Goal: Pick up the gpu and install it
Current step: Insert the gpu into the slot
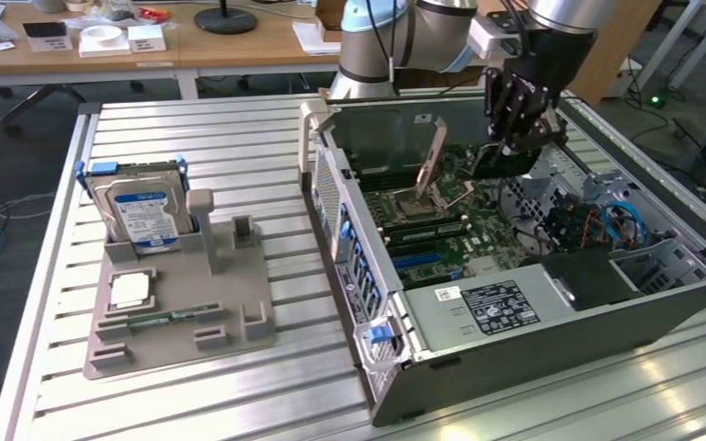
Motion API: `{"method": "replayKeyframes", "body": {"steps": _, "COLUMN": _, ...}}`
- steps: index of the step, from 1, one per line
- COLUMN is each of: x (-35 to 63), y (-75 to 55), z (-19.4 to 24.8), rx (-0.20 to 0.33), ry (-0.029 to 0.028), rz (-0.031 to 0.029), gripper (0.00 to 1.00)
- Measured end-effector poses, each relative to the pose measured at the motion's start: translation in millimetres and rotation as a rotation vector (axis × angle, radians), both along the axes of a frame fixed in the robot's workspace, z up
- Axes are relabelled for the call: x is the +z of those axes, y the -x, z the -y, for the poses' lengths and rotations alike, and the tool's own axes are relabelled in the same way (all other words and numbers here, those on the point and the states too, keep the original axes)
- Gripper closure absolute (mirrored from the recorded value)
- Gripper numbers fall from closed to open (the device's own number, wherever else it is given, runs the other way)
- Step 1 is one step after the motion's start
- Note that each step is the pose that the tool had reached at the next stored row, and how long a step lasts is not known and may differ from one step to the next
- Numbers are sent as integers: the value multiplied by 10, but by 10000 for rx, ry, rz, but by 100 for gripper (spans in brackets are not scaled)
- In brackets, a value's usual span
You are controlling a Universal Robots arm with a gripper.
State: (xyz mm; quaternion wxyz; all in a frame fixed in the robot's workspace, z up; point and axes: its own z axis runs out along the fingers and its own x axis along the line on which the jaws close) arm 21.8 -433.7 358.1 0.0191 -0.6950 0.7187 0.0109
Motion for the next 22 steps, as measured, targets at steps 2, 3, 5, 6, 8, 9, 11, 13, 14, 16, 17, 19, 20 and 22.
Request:
{"method": "replayKeyframes", "body": {"steps": 2, "x": -19, "y": 2, "z": 0, "rx": 1, "ry": 0, "rz": 0, "gripper": 74}}
{"method": "replayKeyframes", "body": {"steps": 3, "x": -31, "y": 2, "z": 0, "rx": 1, "ry": 0, "rz": 0, "gripper": 74}}
{"method": "replayKeyframes", "body": {"steps": 5, "x": -59, "y": 6, "z": -1, "rx": -1, "ry": 0, "rz": 0, "gripper": 74}}
{"method": "replayKeyframes", "body": {"steps": 6, "x": -74, "y": 9, "z": -1, "rx": -1, "ry": 1, "rz": 0, "gripper": 74}}
{"method": "replayKeyframes", "body": {"steps": 8, "x": -107, "y": 17, "z": -2, "rx": 0, "ry": 0, "rz": 1, "gripper": 74}}
{"method": "replayKeyframes", "body": {"steps": 9, "x": -123, "y": 22, "z": -2, "rx": 0, "ry": 1, "rz": 1, "gripper": 74}}
{"method": "replayKeyframes", "body": {"steps": 11, "x": -151, "y": 30, "z": -2, "rx": 0, "ry": 1, "rz": 2, "gripper": 74}}
{"method": "replayKeyframes", "body": {"steps": 13, "x": -182, "y": 41, "z": -2, "rx": 1, "ry": 1, "rz": 3, "gripper": 74}}
{"method": "replayKeyframes", "body": {"steps": 14, "x": -197, "y": 50, "z": -2, "rx": 1, "ry": 1, "rz": 4, "gripper": 74}}
{"method": "replayKeyframes", "body": {"steps": 16, "x": -225, "y": 71, "z": -2, "rx": 1, "ry": 0, "rz": 20, "gripper": 74}}
{"method": "replayKeyframes", "body": {"steps": 17, "x": -240, "y": 81, "z": -2, "rx": 1, "ry": 0, "rz": 39, "gripper": 74}}
{"method": "replayKeyframes", "body": {"steps": 19, "x": -263, "y": 91, "z": -2, "rx": 4, "ry": 0, "rz": 93, "gripper": 74}}
{"method": "replayKeyframes", "body": {"steps": 20, "x": -272, "y": 94, "z": -2, "rx": 10, "ry": 1, "rz": 123, "gripper": 74}}
{"method": "replayKeyframes", "body": {"steps": 22, "x": -284, "y": 96, "z": -2, "rx": 28, "ry": 1, "rz": 162, "gripper": 74}}
